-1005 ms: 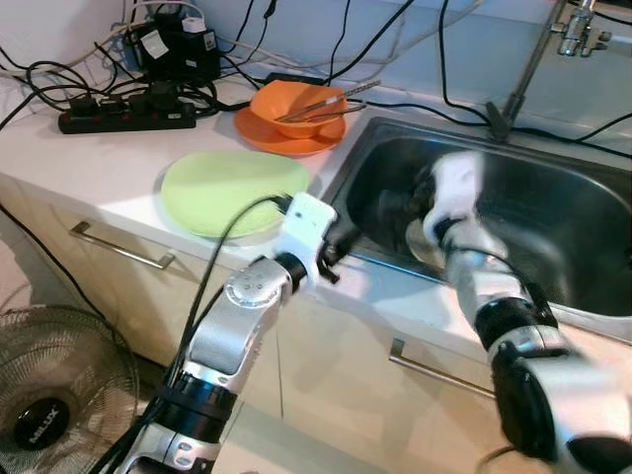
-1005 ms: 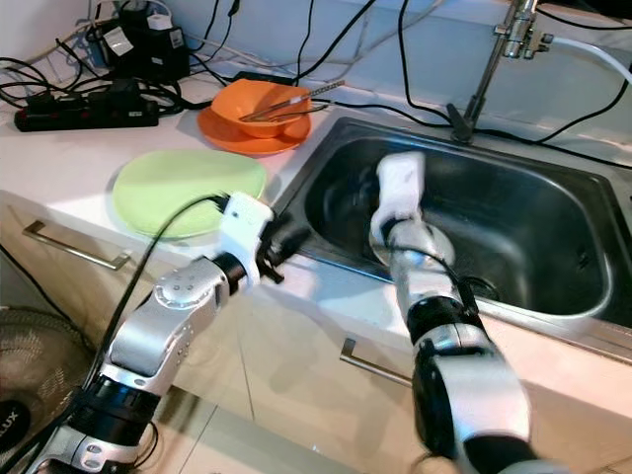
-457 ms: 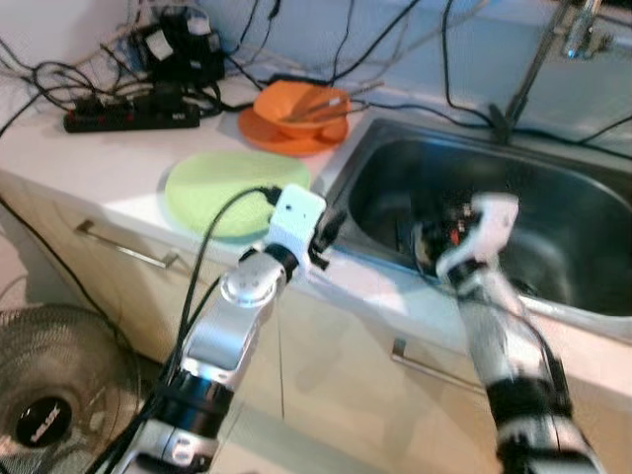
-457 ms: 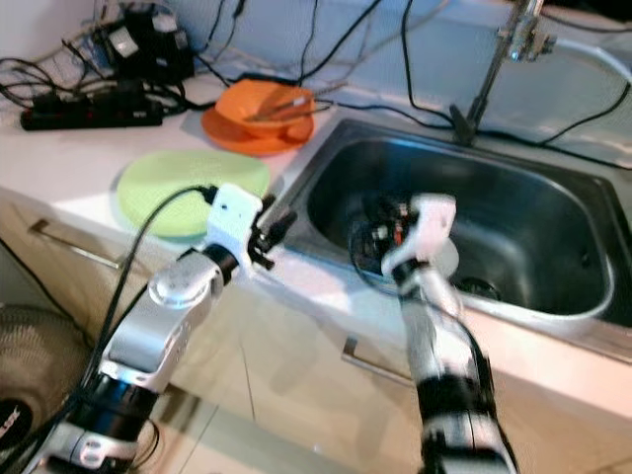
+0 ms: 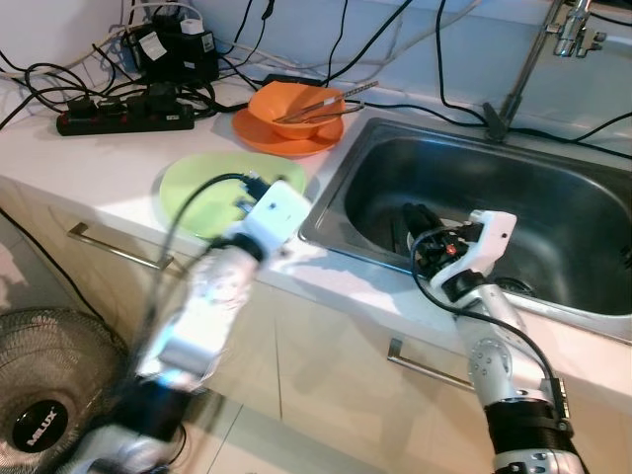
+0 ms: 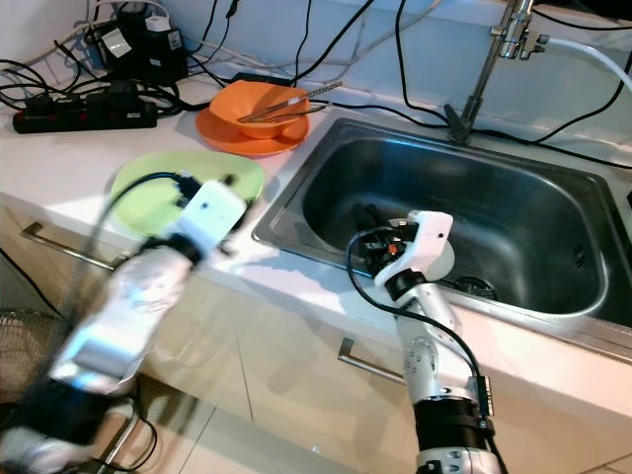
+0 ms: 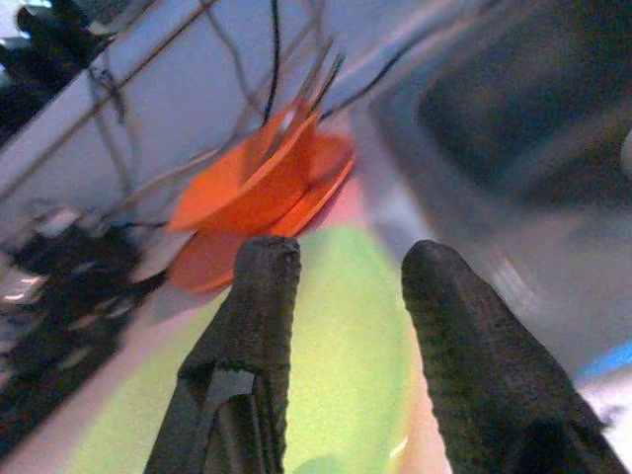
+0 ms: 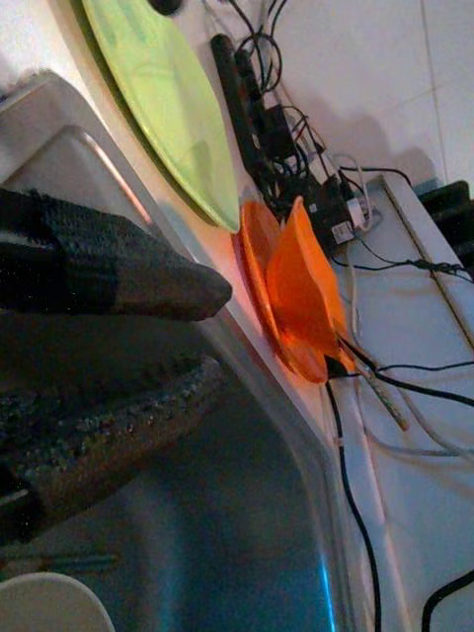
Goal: Kitchen organization
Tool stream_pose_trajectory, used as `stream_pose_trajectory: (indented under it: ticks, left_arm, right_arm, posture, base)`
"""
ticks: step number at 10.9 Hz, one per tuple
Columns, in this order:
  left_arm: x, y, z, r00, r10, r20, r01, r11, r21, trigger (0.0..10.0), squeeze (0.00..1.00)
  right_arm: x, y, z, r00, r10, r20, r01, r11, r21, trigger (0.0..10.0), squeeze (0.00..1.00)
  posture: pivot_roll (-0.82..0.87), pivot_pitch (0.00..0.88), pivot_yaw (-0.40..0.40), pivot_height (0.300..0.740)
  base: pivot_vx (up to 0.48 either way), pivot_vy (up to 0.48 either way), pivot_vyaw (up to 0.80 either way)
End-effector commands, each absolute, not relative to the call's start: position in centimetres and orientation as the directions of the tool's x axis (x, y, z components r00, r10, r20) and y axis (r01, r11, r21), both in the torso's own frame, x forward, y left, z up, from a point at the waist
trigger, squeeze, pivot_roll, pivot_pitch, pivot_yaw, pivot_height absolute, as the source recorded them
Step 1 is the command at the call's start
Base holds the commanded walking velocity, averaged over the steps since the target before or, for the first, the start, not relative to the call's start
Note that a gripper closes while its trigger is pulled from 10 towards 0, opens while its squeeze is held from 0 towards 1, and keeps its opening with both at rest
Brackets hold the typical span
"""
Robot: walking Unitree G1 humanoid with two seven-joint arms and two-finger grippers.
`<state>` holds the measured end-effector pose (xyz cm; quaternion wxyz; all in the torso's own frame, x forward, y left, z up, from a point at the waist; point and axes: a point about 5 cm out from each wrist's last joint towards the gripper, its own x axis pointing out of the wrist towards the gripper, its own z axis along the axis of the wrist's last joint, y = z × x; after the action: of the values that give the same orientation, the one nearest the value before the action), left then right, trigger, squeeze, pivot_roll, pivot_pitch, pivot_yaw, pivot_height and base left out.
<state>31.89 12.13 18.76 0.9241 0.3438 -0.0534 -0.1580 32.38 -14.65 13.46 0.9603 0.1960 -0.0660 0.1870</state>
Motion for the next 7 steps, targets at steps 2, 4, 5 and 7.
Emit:
stream_pose_trajectory:
  ticks: [2, 4, 5, 7]
  left_arm:
    - [30.9, 12.6, 18.8, 0.938, -0.336, -0.081, 0.294, 0.653, 0.698, 10.0, 1.00]
    - [30.1, 12.7, 18.9, 0.921, -0.353, -0.165, 0.358, 0.603, 0.713, 10.0, 1.00]
    - [30.0, 12.6, 19.0, 0.915, -0.357, -0.188, 0.380, 0.603, 0.702, 10.0, 1.00]
    - [29.7, 12.6, 19.1, 0.902, -0.347, -0.256, 0.417, 0.547, 0.726, 10.0, 1.00]
  right_arm:
    - [32.1, -13.9, 11.8, 0.928, 0.355, 0.115, -0.370, 0.833, 0.411, 10.0, 0.00]
    - [32.2, -13.6, 11.8, 0.924, 0.366, 0.111, -0.378, 0.831, 0.409, 10.0, 0.00]
    - [32.3, -13.6, 11.7, 0.925, 0.365, 0.108, -0.376, 0.830, 0.411, 10.0, 0.00]
    - [32.3, -13.5, 11.7, 0.925, 0.366, 0.103, -0.374, 0.829, 0.415, 10.0, 0.00]
  posture:
    - [0.20, 0.028, -0.008, 0.740]
    - [0.21, 0.020, -0.009, 0.740]
    - [0.21, 0.019, -0.008, 0.740]
    - [0.22, 0.018, -0.006, 0.740]
  base:
    - [0.000, 0.000, 0.00]
    - [0.000, 0.000, 0.00]
    - [0.000, 0.000, 0.00]
    - [0.000, 0.000, 0.00]
